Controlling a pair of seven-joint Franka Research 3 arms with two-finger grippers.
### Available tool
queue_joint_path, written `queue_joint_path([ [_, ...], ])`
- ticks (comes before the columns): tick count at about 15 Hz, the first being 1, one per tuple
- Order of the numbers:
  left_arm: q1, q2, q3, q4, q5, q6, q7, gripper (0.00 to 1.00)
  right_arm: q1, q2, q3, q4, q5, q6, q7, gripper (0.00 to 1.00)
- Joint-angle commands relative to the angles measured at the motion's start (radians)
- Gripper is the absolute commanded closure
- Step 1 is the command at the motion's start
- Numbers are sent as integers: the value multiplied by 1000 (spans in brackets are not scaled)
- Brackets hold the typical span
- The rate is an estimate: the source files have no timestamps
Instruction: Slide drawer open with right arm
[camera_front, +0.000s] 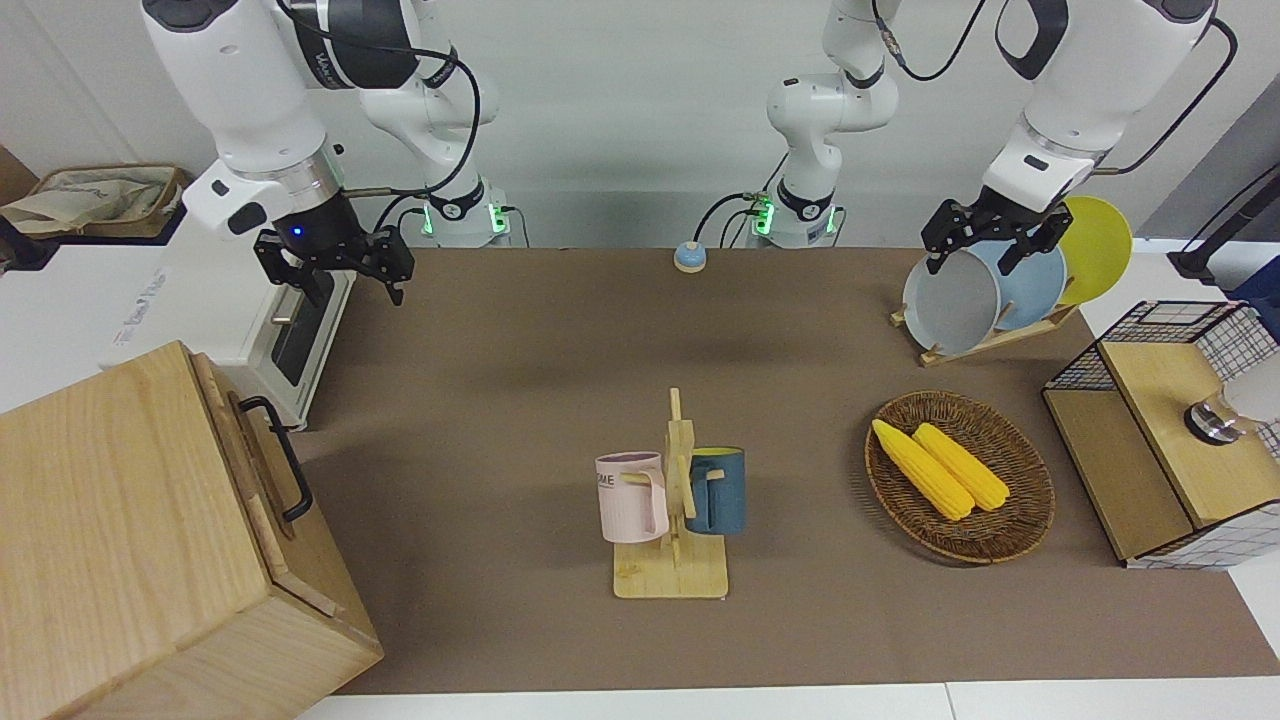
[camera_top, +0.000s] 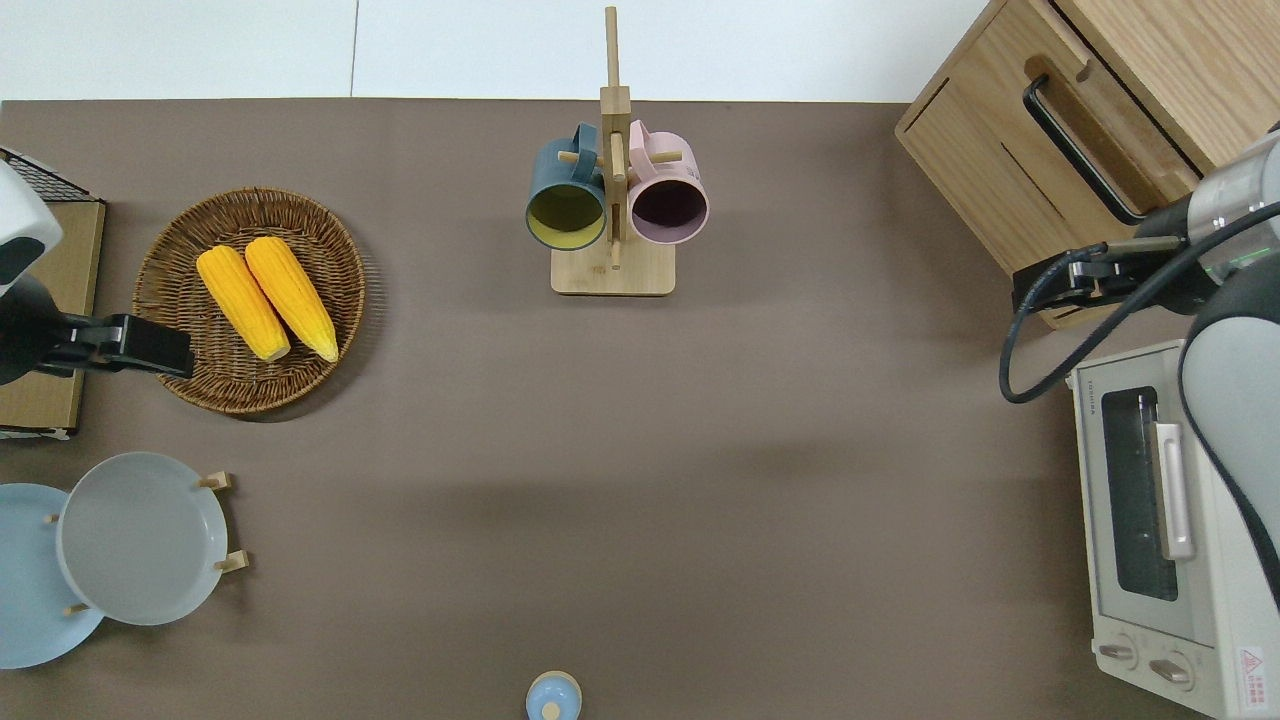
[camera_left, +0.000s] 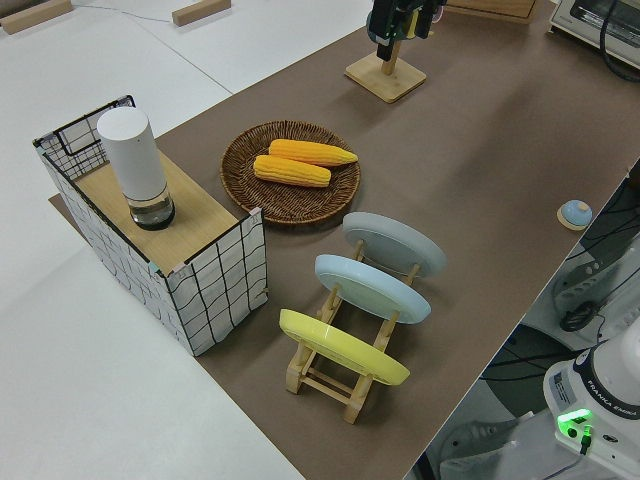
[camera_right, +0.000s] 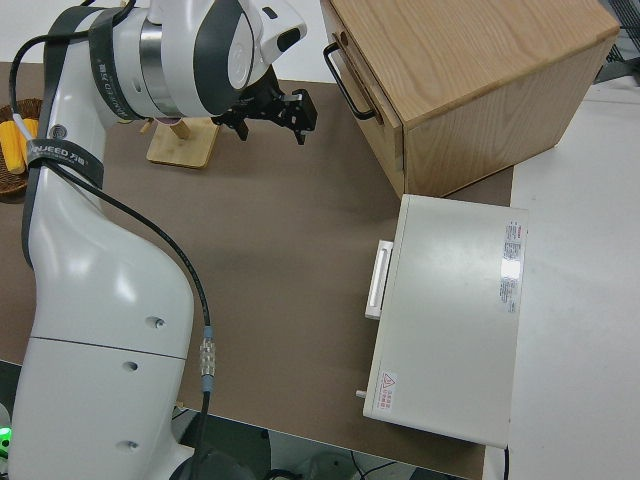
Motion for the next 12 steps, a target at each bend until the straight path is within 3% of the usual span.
queue_joint_path([
  [1,-7,-4,0,10,18,-18,-10,7,-8,14,3,24,-4,-20,-12,13],
  [12,-7,-4,0,10,18,-18,-10,7,-16,14,3,21,10,-18,-15,13],
])
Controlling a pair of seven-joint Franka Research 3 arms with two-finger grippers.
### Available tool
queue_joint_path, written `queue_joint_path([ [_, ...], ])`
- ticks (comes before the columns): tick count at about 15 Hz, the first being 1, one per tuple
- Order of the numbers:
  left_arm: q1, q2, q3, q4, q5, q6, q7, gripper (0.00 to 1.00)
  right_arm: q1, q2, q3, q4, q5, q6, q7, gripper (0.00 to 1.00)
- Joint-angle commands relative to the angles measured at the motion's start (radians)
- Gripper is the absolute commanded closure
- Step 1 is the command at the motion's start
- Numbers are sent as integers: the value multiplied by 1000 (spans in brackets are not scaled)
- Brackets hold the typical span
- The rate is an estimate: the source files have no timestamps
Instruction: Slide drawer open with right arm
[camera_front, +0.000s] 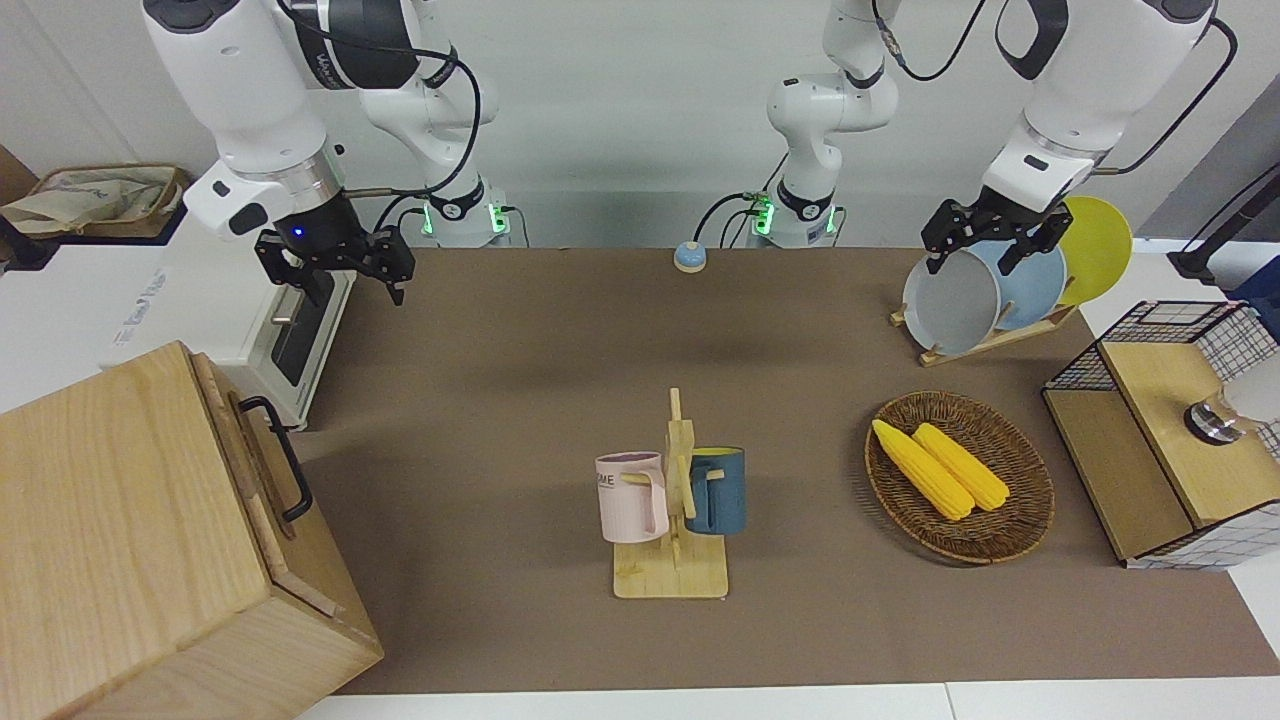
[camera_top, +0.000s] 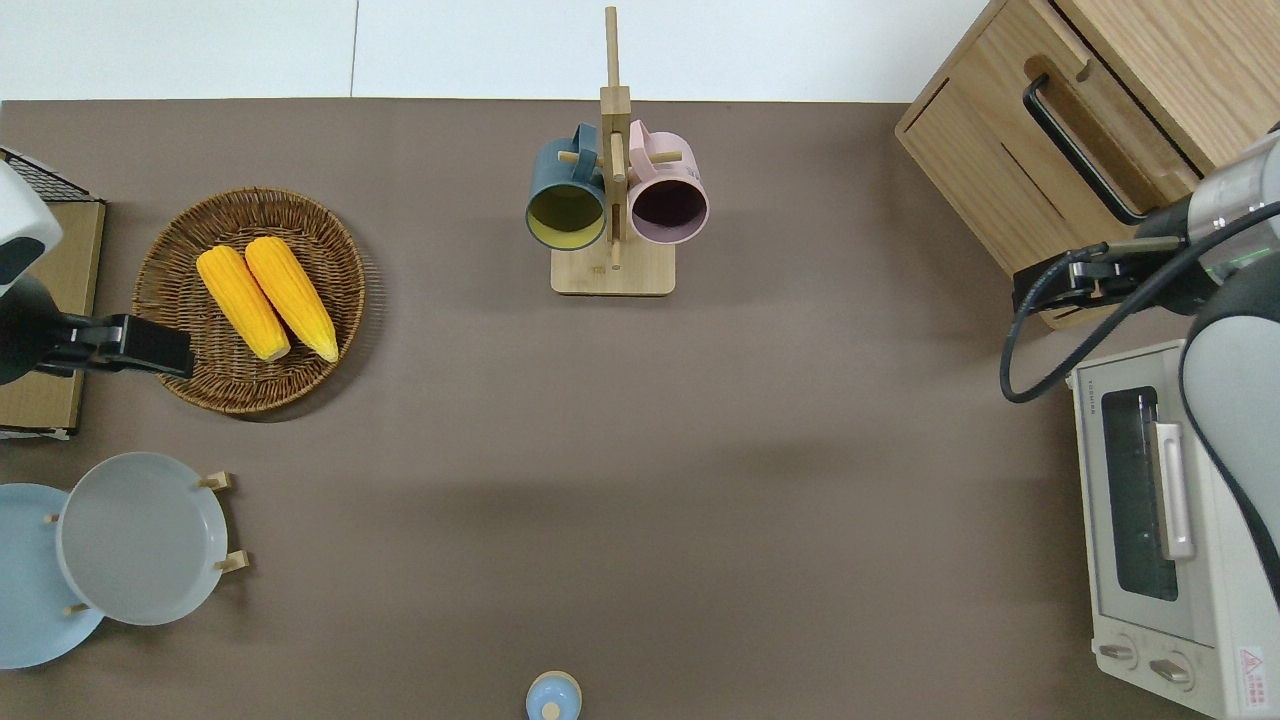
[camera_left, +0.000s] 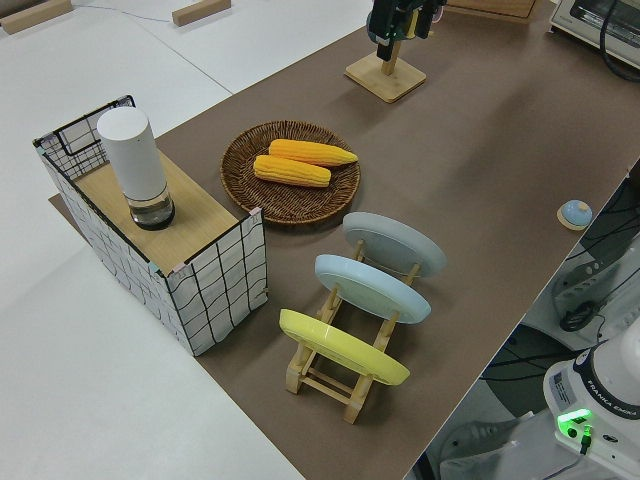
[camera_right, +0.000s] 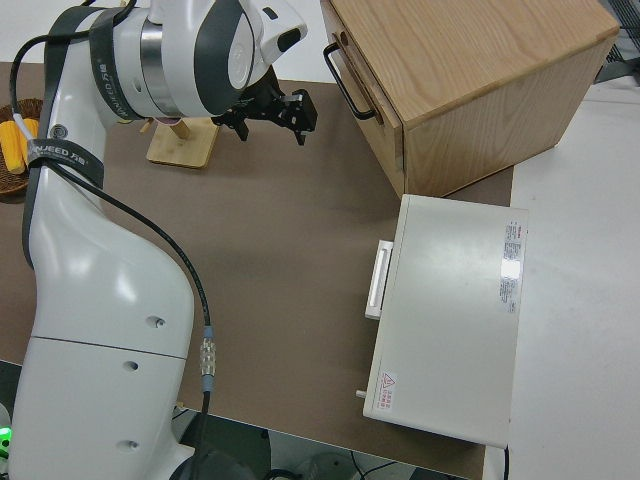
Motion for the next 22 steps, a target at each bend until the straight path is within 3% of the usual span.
queue_joint_path([
  [1,-7,-4,0,9,18,-18,-10,7,-15,13,4,21,11,-16,-17,15],
  [9,-7,-4,0,9,18,-18,-10,7,-6,13,1,23,-33,-15,-24,15],
  [12,-7,-4,0,9,18,-18,-10,7,14,11,12,24,-125,-15,-15,15],
  [16,-7,-4,0,9,18,-18,-10,7,15,8,21,26,-126,-4,18,15],
  [22,-7,-4,0,9,18,-18,-10,7,89,8,30,32,-199,-2,78,17],
])
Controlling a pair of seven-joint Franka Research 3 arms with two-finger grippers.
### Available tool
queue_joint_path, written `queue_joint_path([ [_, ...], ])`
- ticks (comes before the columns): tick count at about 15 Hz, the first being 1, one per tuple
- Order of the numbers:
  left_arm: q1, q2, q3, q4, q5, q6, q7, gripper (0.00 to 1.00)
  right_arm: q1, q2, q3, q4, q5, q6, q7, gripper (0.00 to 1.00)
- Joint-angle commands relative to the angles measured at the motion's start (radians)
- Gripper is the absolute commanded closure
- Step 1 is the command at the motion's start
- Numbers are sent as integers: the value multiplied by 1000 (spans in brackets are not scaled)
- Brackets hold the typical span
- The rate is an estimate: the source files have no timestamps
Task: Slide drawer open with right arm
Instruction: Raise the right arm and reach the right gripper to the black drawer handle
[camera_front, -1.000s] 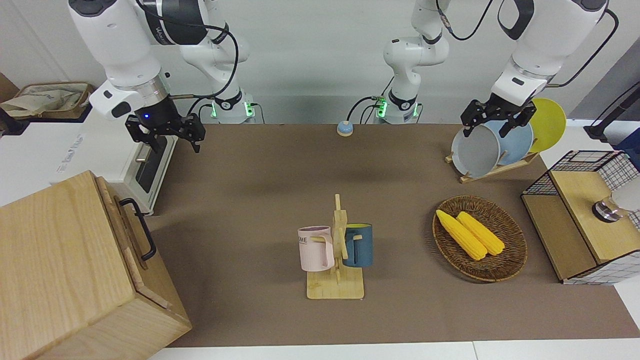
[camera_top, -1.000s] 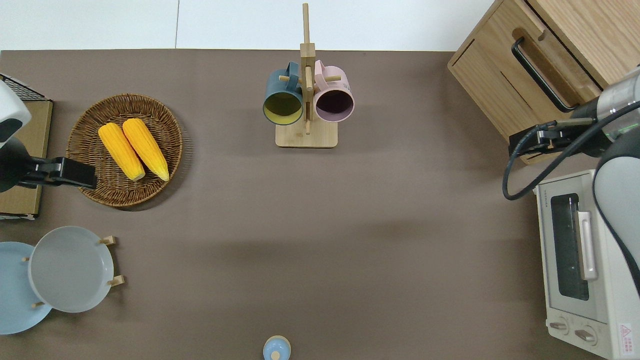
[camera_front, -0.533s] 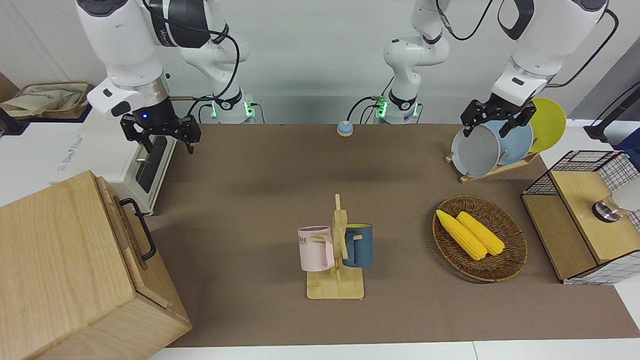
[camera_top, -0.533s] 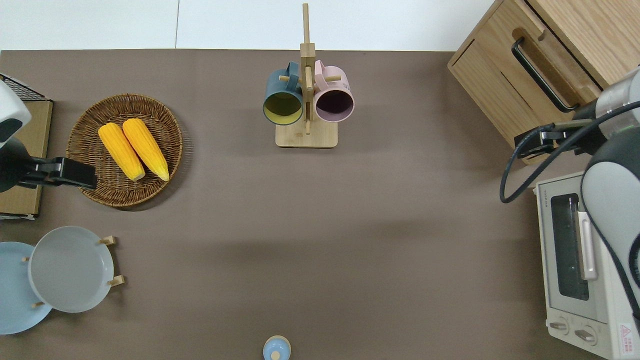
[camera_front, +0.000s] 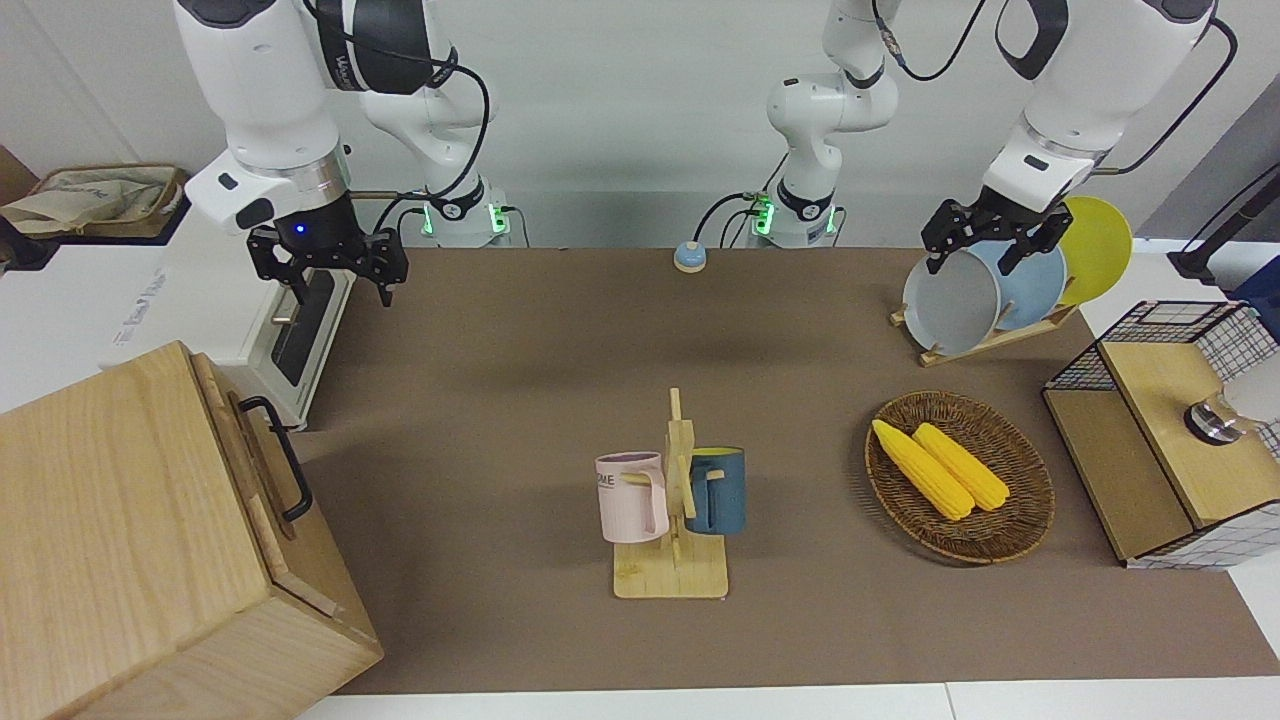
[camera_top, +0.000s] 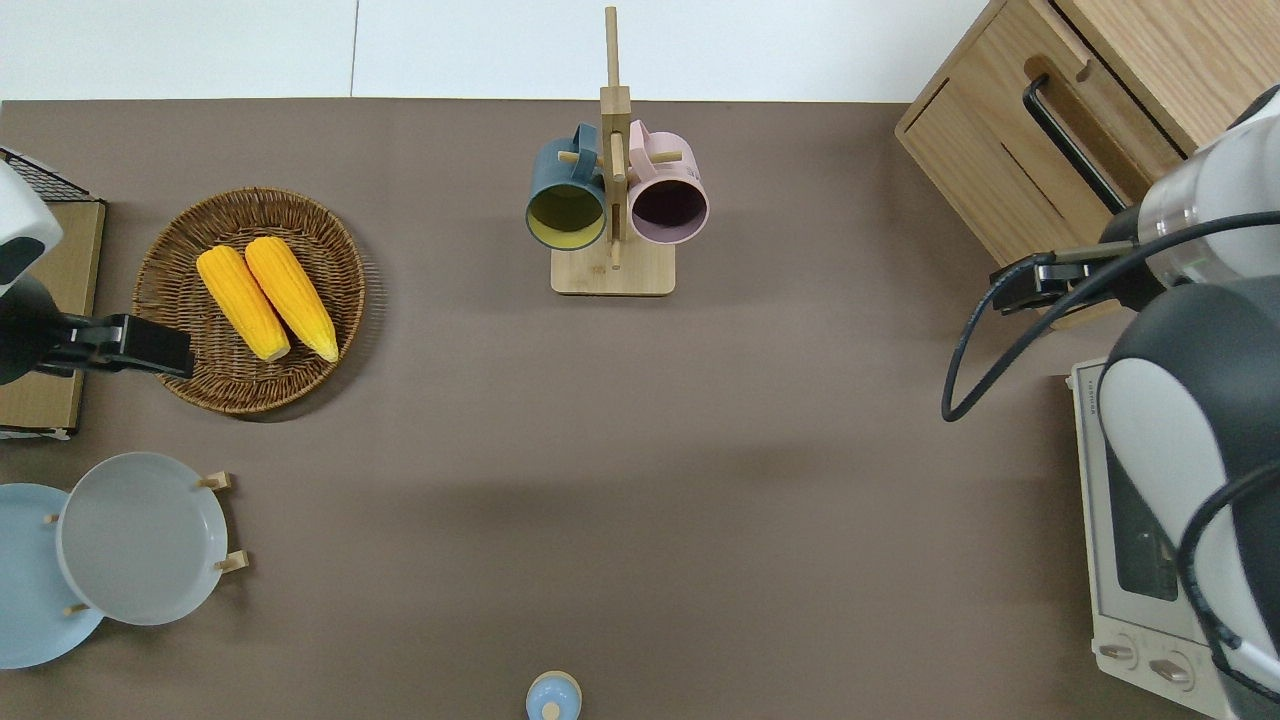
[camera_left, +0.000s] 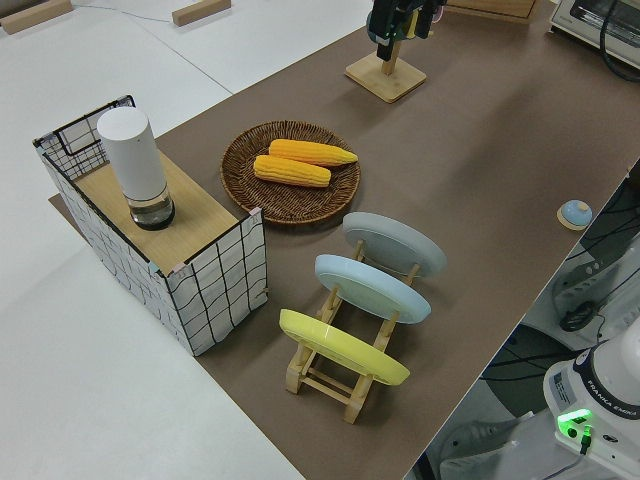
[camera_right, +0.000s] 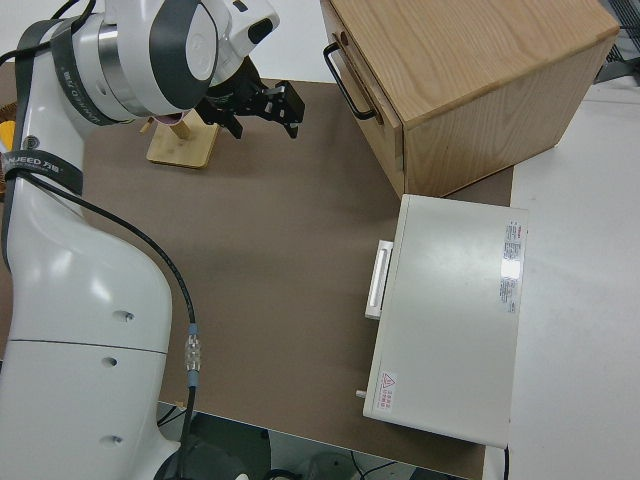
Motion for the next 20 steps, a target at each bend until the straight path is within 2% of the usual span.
queue_joint_path([
  [1,-7,-4,0,10,18,-18,-10,7,54,8,9,16,-108,-4,28,17],
  [3,-7,-4,0,10,18,-18,-10,7,87,10,30,16,-211,-4,64,17],
  [5,-7,-3,0,9,18,-18,-10,7,103,10,88,5,-337,-4,113,17],
  [6,-7,-4,0,9,18,-18,-10,7,108,14,122,-5,-401,-4,126,17],
  [8,-7,-4,0,9,18,-18,-10,7,129,20,156,-56,-545,-3,131,17],
  [9,-7,-4,0,10,18,-18,-10,7,161,30,159,-82,-626,9,131,17],
  [11,-7,-4,0,9,18,-18,-10,7,186,49,170,-131,-780,26,131,17],
  [16,-7,-4,0,9,18,-18,-10,7,190,97,173,-278,-1140,161,178,17],
  [20,-7,-4,0,10,18,-18,-10,7,175,163,164,-301,-1349,215,221,17],
])
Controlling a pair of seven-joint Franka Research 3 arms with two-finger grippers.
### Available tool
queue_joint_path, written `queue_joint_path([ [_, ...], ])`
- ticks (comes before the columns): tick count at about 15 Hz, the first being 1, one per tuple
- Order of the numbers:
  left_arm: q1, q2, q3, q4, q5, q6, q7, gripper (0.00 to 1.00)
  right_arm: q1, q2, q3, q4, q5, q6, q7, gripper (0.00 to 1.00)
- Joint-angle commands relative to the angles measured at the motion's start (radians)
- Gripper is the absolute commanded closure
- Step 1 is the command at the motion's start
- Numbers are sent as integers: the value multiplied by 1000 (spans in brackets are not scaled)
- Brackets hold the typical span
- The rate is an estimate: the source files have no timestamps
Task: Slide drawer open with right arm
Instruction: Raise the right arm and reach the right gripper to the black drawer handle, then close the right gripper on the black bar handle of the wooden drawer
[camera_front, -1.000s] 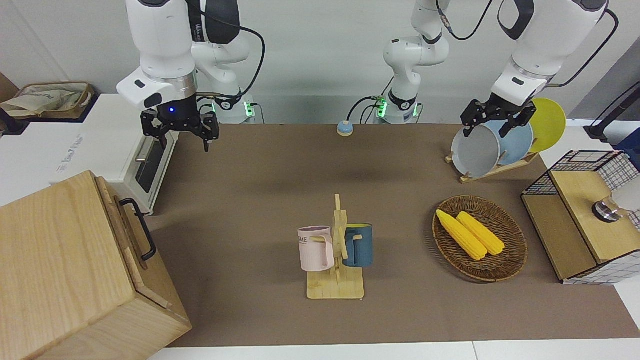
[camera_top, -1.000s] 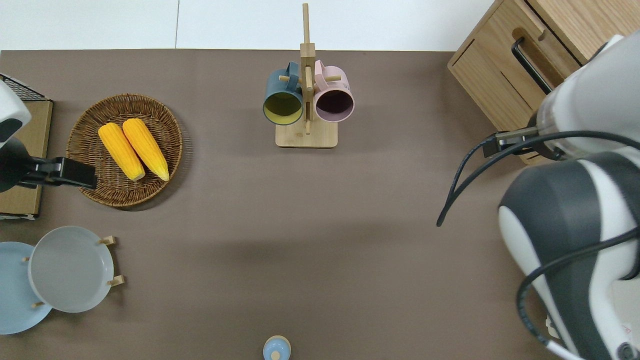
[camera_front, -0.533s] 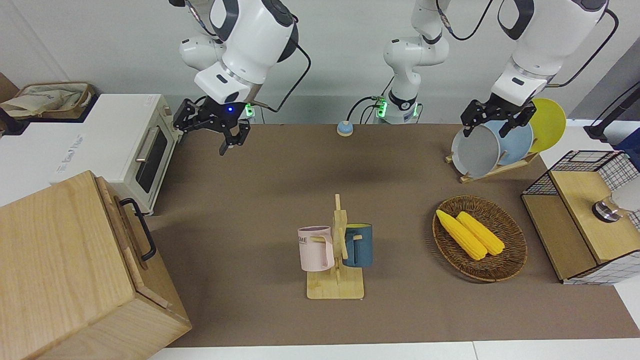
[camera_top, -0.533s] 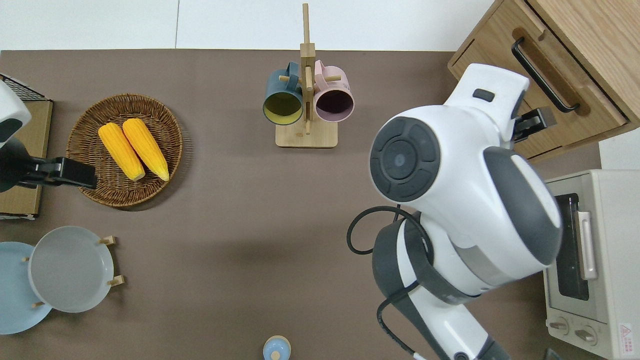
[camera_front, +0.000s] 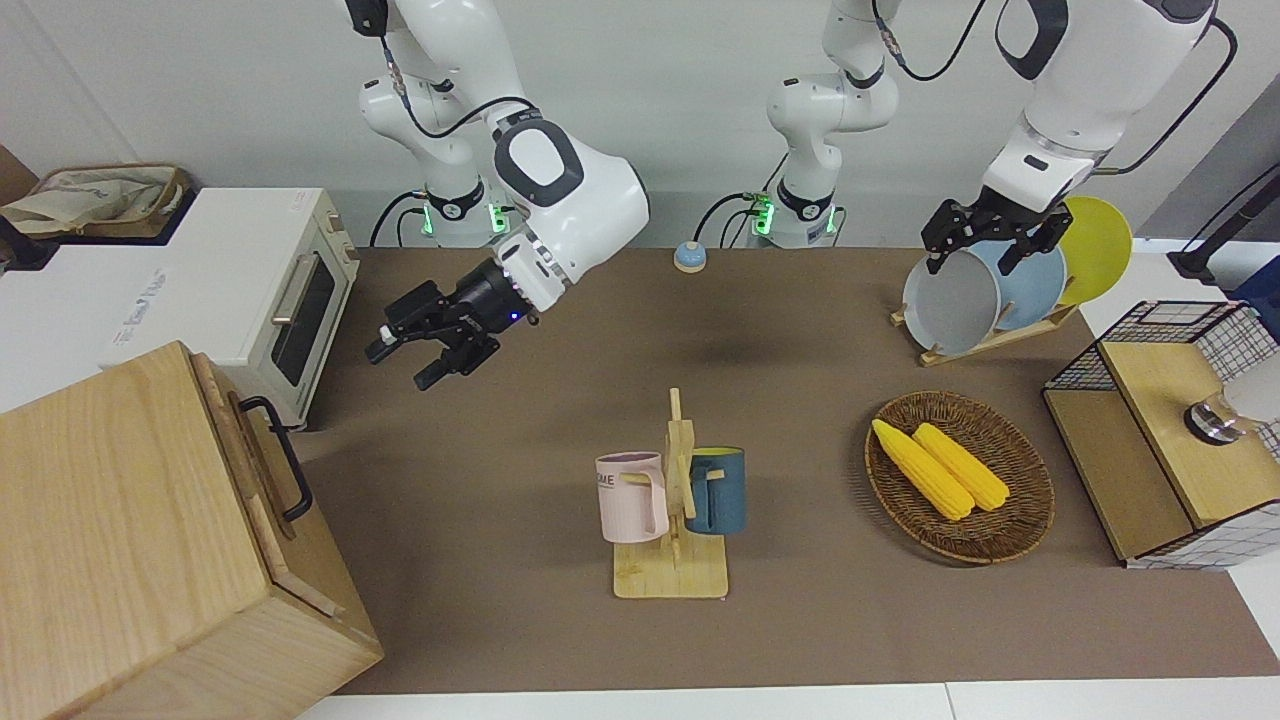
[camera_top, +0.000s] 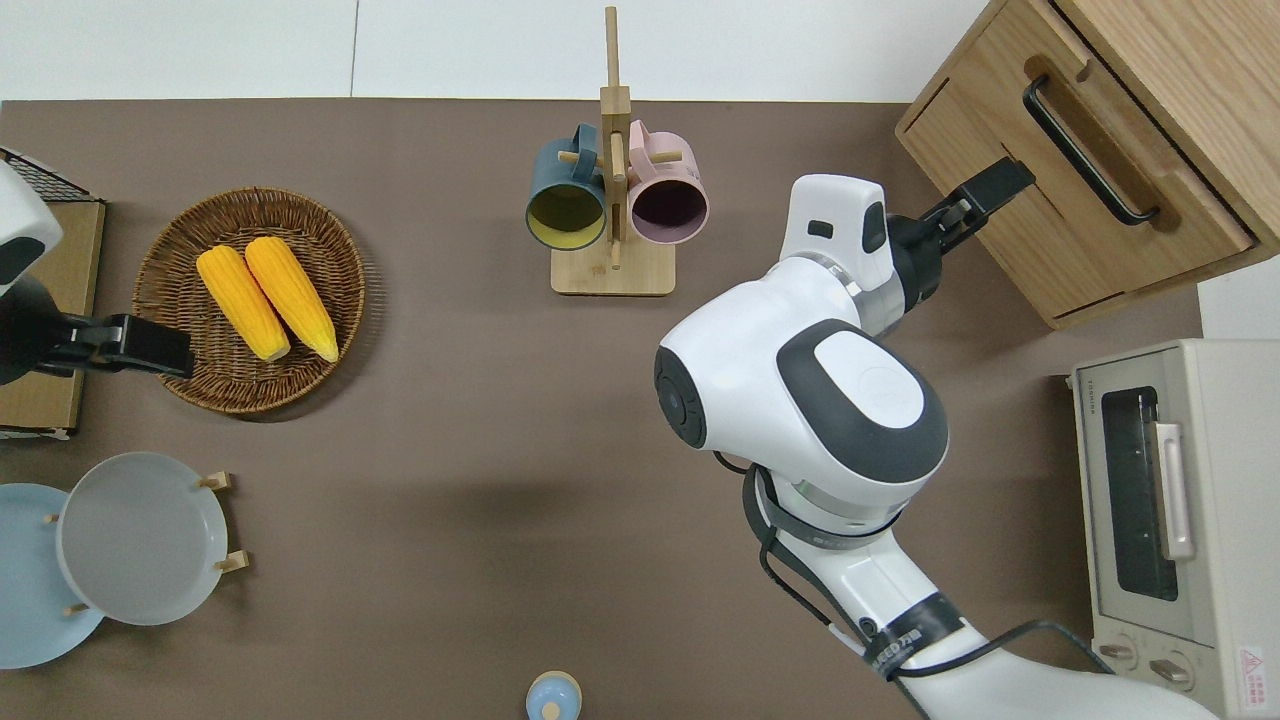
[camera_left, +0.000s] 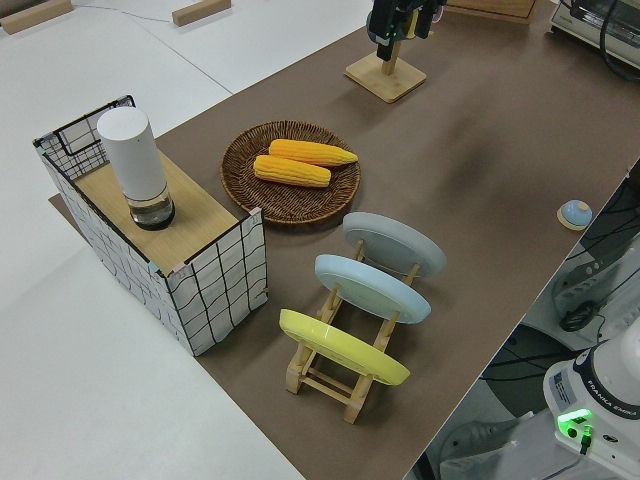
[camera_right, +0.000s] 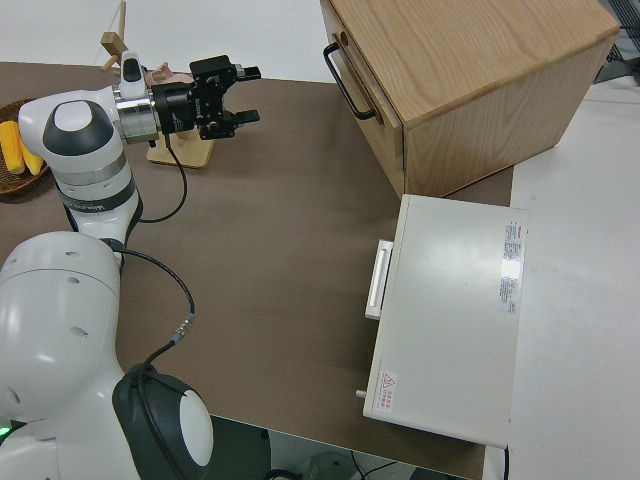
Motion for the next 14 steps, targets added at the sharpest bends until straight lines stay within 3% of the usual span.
queue_joint_path([
  [1,-7,-4,0,10,18,-18,-10,7,-24,38,-14,-29,-155,61,52,17],
  [8,-7,-4,0,9,18,-18,-10,7,-27,114,-116,-41,-313,117,180,13],
  [14,-7,-3,0,9,18,-18,-10,7,-86,165,-117,-27,-439,135,211,17],
])
